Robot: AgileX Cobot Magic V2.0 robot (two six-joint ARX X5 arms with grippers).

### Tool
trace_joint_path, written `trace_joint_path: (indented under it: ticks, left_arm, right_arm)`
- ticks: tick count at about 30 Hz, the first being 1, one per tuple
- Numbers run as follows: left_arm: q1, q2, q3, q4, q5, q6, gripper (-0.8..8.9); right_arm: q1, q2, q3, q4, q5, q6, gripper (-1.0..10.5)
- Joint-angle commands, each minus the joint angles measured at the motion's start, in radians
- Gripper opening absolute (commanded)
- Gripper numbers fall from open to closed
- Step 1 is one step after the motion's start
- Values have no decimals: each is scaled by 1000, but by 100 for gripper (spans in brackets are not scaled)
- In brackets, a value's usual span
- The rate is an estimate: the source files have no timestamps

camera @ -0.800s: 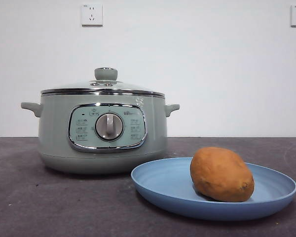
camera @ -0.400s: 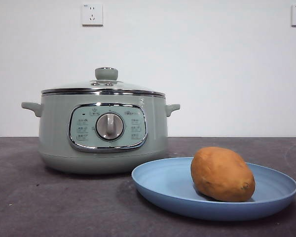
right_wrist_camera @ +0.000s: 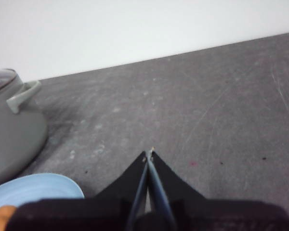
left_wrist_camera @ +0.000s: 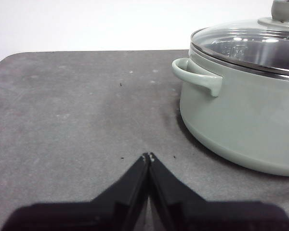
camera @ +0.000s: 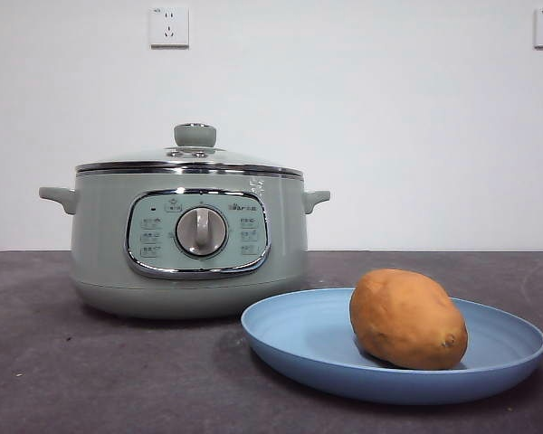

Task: Take the potato out from the steamer,put the potato on the plate,close the lid

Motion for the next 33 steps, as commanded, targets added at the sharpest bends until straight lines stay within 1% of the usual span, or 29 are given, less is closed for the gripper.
trace_joint_path:
  ticks: [1, 2, 4, 7, 33]
  left_arm:
    - [3, -3, -16, 3, -2, -6, -4]
    - [3, -3, -16, 3, -2, -6, -4]
    - [3, -3, -16, 3, -2, -6, -4]
    - [3, -3, -16, 3, -1, -6, -4]
    - [3, -3, -16, 3, -2, -6, -4]
  right_arm:
    - [0, -6, -8, -36, 2, 6, 1]
    - [0, -6, -8, -61, 3, 6, 1]
    - [0, -5, -8, -56, 2, 18, 1]
    - [0, -5, -8, -53, 2, 51, 1]
    - [0, -5, -8, -52, 2, 50, 1]
